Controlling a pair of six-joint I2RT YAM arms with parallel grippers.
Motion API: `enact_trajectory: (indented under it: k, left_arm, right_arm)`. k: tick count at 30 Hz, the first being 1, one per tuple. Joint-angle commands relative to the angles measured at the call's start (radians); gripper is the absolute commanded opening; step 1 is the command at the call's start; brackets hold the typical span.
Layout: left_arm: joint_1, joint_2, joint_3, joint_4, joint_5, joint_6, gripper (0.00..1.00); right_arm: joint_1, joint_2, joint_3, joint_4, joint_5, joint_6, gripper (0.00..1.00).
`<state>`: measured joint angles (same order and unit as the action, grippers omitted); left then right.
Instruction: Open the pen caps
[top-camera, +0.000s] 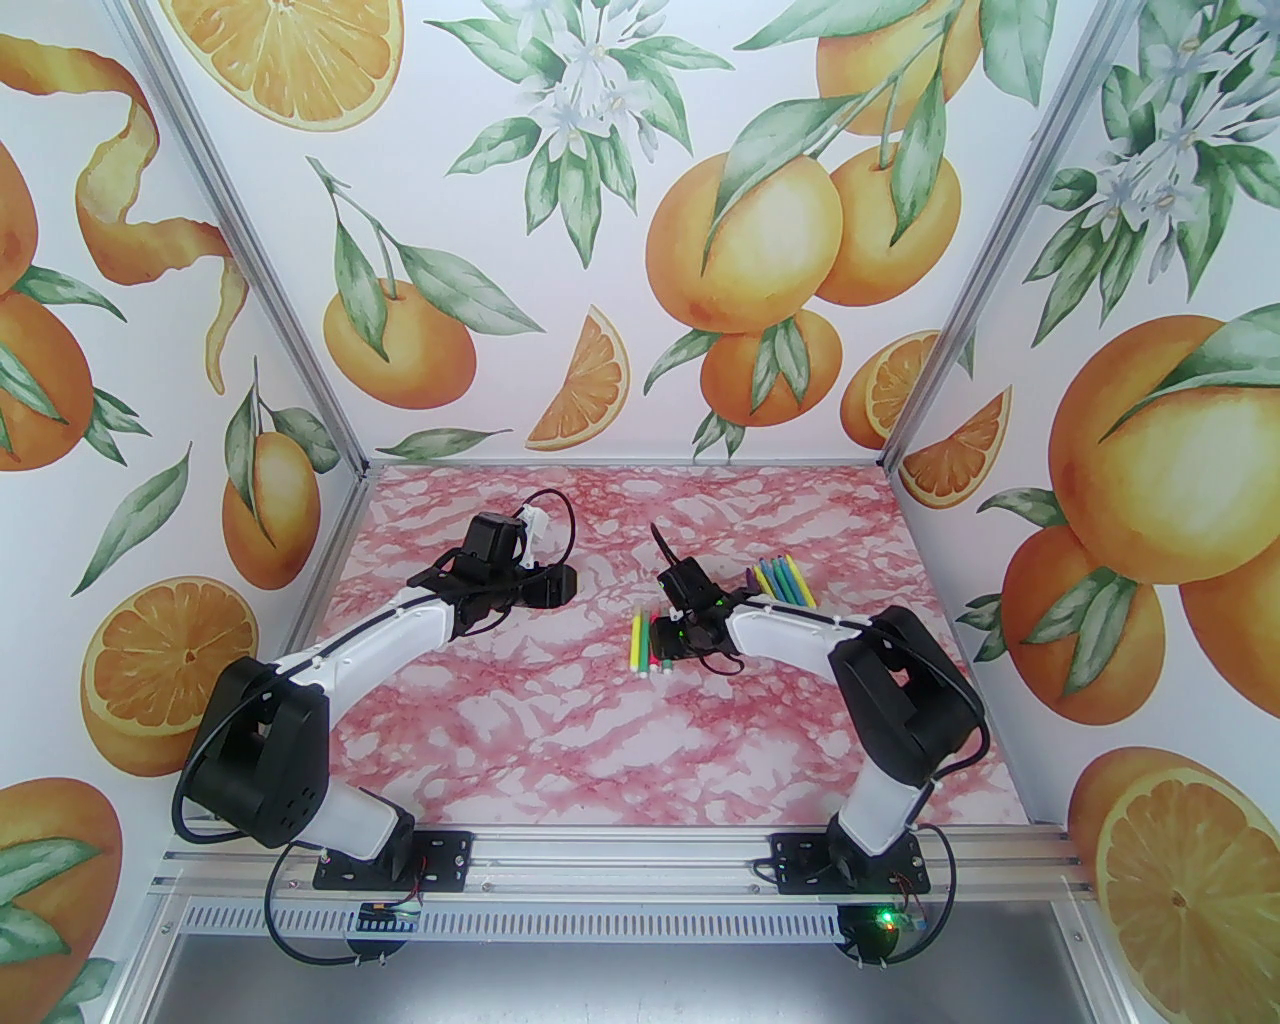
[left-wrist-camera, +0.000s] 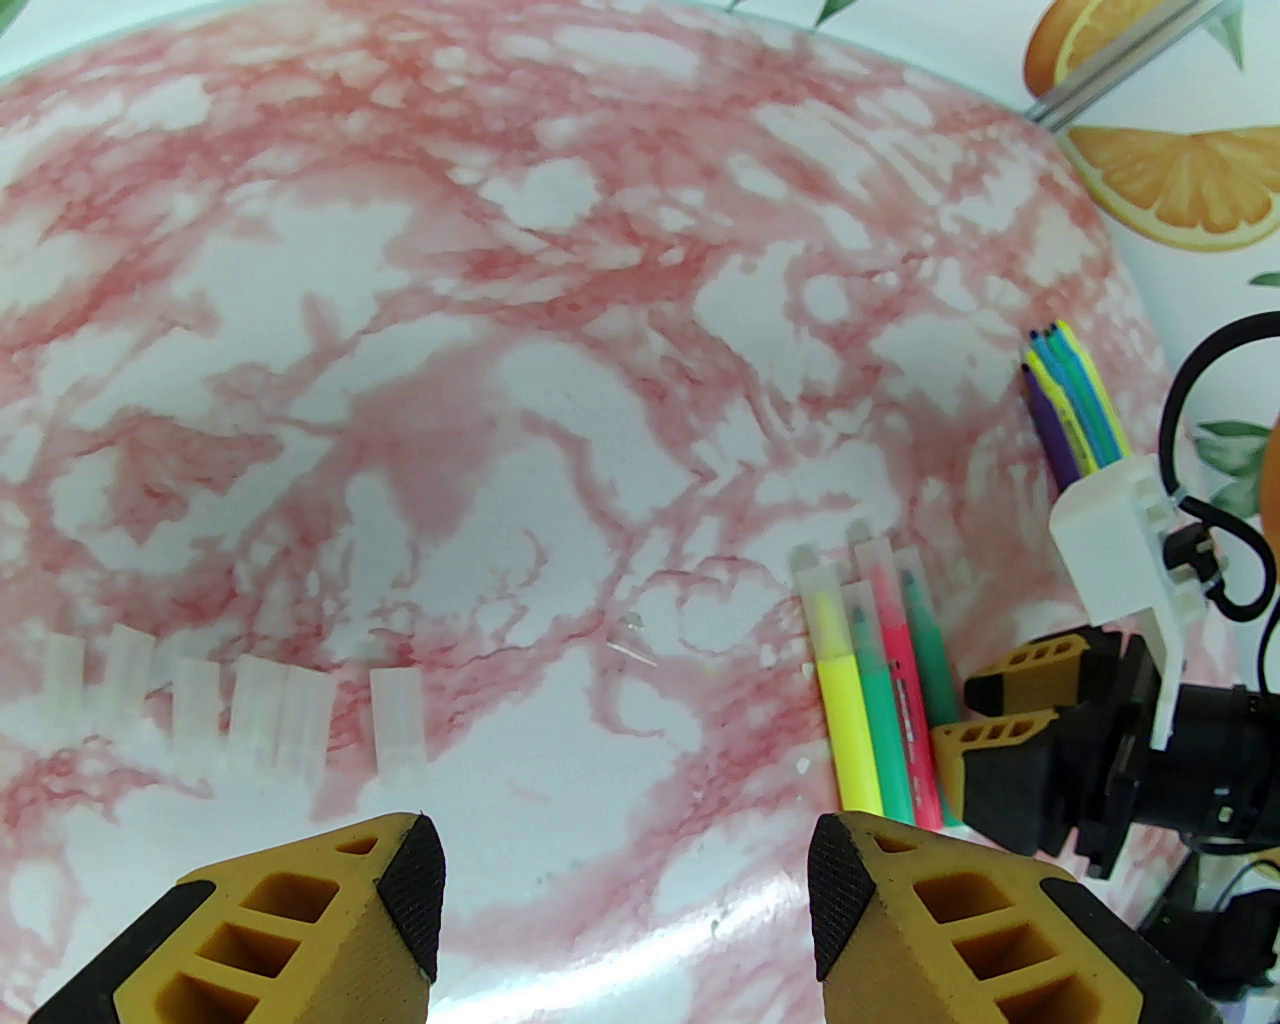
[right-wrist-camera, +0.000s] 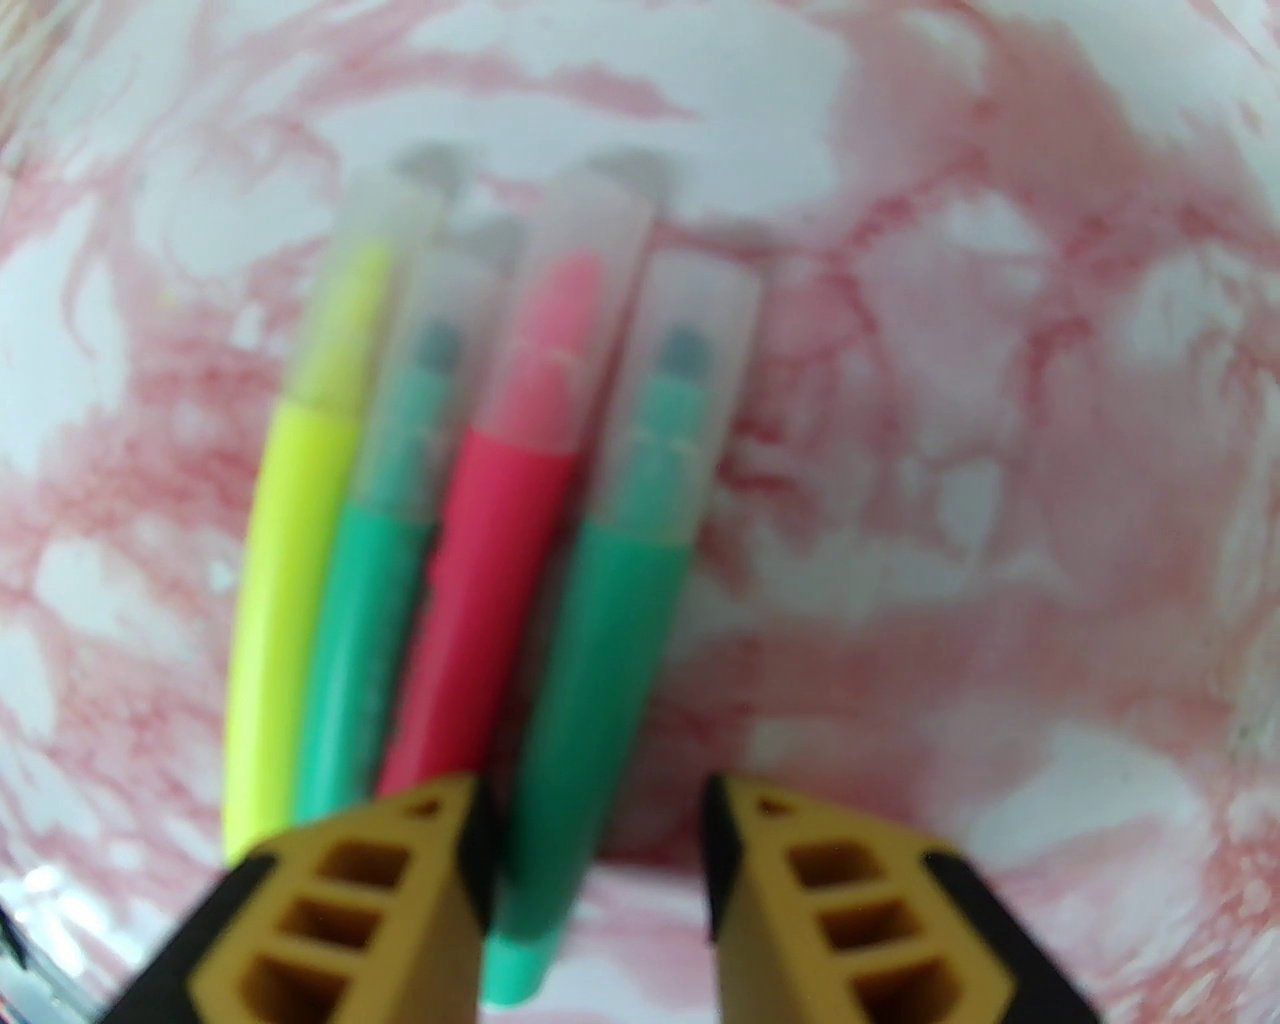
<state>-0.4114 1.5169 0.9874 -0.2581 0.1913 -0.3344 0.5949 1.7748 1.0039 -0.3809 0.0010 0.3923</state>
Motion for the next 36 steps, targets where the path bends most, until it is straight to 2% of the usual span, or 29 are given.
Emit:
enact_trajectory:
  k: [1,17,27,36]
  left_arm:
    - [0.007,-0.032,-0.012,0.017,-0.003,-0.004,0.64]
    - [0.011,-0.027,-0.018,0.027,-0.009,-0.006,0.64]
    - [0.018,-0.050,-0.035,0.025,-0.015,-0.005,0.64]
    - [0.027,-0.074,-0.047,0.023,-0.019,0.000,0.64]
  right_arm:
    - [0.005,0.019,0.030,-0.050,0.069,-0.020,0.40]
    - [0.005,0.061,0.053,-0.100,0.117,-0.049,0.39]
    - [0.006,0.094,0.089,-0.156,0.130,-0.050,0.31]
    - [0.006,0.168,0.179,-0.254,0.173,-0.077,0.28]
